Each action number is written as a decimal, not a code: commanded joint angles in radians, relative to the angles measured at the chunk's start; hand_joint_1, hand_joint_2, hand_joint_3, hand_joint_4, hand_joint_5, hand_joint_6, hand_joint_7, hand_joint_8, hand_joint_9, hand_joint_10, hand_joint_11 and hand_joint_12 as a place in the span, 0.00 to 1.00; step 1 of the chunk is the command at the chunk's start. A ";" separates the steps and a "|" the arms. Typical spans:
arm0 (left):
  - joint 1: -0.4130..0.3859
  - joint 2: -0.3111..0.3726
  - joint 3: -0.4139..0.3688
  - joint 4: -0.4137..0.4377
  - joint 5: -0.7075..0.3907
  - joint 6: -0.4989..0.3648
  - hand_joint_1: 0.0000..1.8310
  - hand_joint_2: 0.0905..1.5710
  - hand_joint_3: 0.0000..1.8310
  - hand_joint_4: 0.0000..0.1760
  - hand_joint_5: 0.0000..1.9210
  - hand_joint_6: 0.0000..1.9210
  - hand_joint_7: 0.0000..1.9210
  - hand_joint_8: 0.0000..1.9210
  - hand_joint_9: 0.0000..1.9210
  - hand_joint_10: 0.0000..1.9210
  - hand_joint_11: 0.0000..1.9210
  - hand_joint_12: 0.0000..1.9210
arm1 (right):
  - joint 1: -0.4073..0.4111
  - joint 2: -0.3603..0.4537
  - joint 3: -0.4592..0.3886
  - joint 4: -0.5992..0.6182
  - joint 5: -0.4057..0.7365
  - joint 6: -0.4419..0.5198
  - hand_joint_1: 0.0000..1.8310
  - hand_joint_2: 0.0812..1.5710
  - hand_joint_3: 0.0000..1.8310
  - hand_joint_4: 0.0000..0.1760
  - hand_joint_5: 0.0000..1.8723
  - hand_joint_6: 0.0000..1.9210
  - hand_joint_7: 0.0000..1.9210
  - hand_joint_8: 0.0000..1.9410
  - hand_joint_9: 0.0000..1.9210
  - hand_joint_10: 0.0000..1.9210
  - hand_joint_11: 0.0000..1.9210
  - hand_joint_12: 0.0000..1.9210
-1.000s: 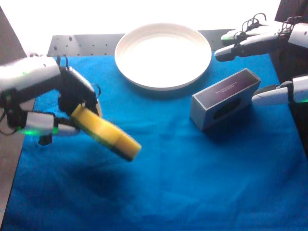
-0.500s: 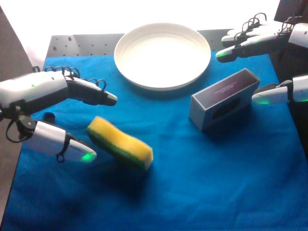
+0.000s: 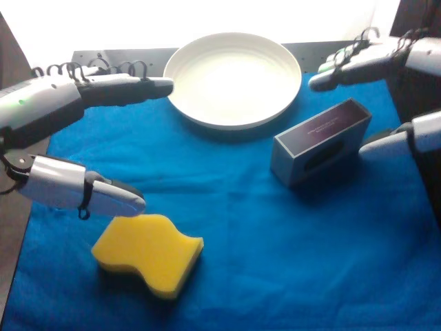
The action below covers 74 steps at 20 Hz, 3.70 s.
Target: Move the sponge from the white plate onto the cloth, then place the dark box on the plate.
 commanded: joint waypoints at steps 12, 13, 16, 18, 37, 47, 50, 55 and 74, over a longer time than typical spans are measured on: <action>0.047 -0.007 -0.014 -0.072 -0.129 -0.001 0.40 0.50 0.00 0.35 0.11 0.00 0.18 0.00 0.19 0.00 0.00 0.51 | 0.067 -0.045 0.025 -0.068 -0.041 0.006 0.68 0.69 0.00 0.00 0.55 0.36 0.51 0.57 0.52 0.22 0.30 0.70; 0.051 -0.007 -0.014 -0.075 -0.129 -0.001 0.41 0.50 0.00 0.35 0.11 0.00 0.17 0.00 0.18 0.00 0.00 0.49 | 0.071 -0.045 0.023 -0.068 -0.040 0.005 0.69 0.67 0.00 0.00 0.57 0.32 0.56 0.54 0.55 0.34 0.37 0.71; 0.070 -0.007 -0.015 -0.087 -0.134 -0.001 0.42 0.50 0.00 0.13 0.12 0.00 0.16 0.00 0.17 0.00 0.00 0.42 | 0.094 -0.043 0.010 -0.067 0.004 0.005 0.76 0.67 0.00 0.00 0.54 0.38 0.56 0.41 0.53 0.61 0.47 0.66; 0.076 -0.007 -0.017 -0.095 -0.143 -0.001 0.43 0.50 0.00 0.15 0.13 0.00 0.14 0.00 0.17 0.00 0.00 0.46 | 0.143 -0.026 -0.019 -0.066 0.033 -0.003 0.68 0.67 0.00 0.00 0.54 0.45 0.59 0.41 0.58 0.30 0.47 0.56; 0.080 -0.054 -0.003 -0.137 -0.233 0.017 0.42 0.49 0.00 0.24 0.14 0.00 0.16 0.00 0.19 0.00 0.00 0.56 | 0.402 -0.413 0.361 -0.230 -0.377 0.005 0.70 0.61 0.00 0.00 0.64 0.30 0.74 0.12 0.75 0.11 0.53 0.59; 0.069 -0.076 0.012 -0.158 -0.237 0.014 0.42 0.49 0.00 0.24 0.15 0.00 0.16 0.00 0.19 0.00 0.00 0.57 | 0.402 -0.401 0.335 -0.238 -0.361 0.026 0.70 0.61 0.00 0.00 0.64 0.31 0.74 0.12 0.76 0.11 0.52 0.59; 0.068 -0.076 0.011 -0.160 -0.245 0.014 0.41 0.50 0.00 0.29 0.14 0.00 0.15 0.00 0.18 0.00 0.00 0.53 | 0.402 -0.402 0.343 -0.245 -0.366 0.026 0.51 0.56 0.00 0.65 0.15 0.04 0.15 0.01 0.22 0.01 0.15 0.43; 0.068 -0.079 0.010 -0.161 -0.252 0.014 0.40 0.51 0.00 0.38 0.13 0.00 0.15 0.00 0.17 0.00 0.00 0.52 | 0.402 -0.402 0.342 -0.261 -0.381 0.027 0.34 0.49 0.00 1.00 0.00 0.00 0.00 0.00 0.00 0.00 0.00 0.00; 0.336 0.012 -0.140 -0.467 -0.845 0.116 0.24 0.69 0.01 0.49 0.00 0.00 0.00 0.00 0.00 0.00 0.00 0.00 | -0.234 0.056 -0.244 0.595 0.715 -0.130 0.39 0.47 0.00 1.00 0.00 0.00 0.00 0.00 0.00 0.00 0.00 0.00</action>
